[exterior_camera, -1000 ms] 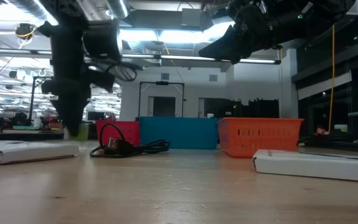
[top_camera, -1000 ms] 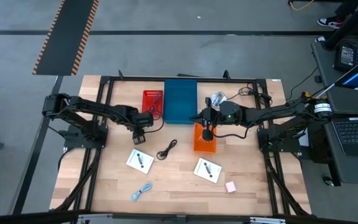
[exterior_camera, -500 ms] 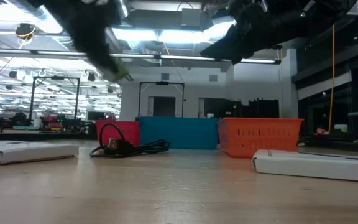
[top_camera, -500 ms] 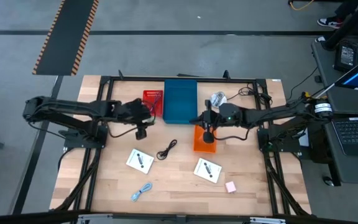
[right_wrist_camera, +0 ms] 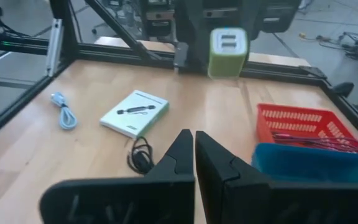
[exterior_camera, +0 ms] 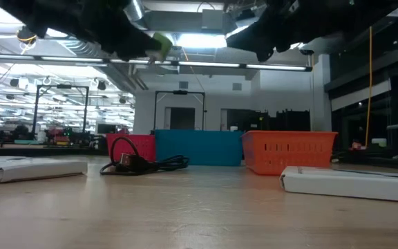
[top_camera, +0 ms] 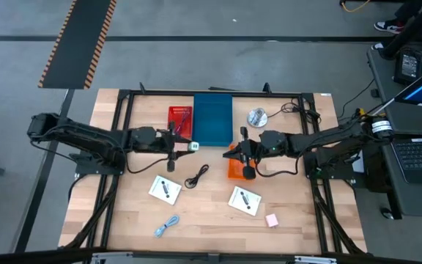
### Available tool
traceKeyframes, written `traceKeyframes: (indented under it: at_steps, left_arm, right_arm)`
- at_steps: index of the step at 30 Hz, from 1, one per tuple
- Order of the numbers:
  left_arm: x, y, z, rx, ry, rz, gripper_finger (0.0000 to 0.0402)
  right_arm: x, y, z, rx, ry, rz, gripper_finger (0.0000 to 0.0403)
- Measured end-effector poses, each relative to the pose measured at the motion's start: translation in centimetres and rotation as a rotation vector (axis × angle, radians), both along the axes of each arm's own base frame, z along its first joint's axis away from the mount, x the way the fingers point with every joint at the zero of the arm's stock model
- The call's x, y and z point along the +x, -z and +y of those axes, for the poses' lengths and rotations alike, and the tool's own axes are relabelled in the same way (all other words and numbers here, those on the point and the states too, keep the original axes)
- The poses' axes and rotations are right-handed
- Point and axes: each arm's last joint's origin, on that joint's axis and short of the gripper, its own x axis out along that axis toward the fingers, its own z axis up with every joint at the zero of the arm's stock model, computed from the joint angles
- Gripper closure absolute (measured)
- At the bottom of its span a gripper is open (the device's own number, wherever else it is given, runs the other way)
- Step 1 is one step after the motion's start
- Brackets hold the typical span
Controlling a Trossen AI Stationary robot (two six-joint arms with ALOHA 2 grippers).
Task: Pick and place items into bin
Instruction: Put the green charger adapter into the orange bin
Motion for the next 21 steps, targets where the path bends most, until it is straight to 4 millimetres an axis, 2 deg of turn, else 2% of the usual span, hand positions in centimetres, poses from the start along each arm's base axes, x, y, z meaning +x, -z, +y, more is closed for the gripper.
traceKeyframes:
  at_steps: [4,10,21]
  left_arm:
    - [0.1,0.2,-0.4,0.002,0.020,-0.087,0.0260]
    - [0.9,1.1,-0.9,-0.020,0.028,-0.077,0.0260]
    - [3.3,1.8,-1.1,-0.003,0.056,-0.141,0.0260]
  right_arm:
    - [0.1,-0.3,0.4,0.000,-0.014,-0.035,0.0402]
    - [0.2,-0.6,0.6,0.001,-0.020,-0.071,0.0388]
    - [1.9,0.5,1.0,-0.063,-0.040,-0.180,0.0253]
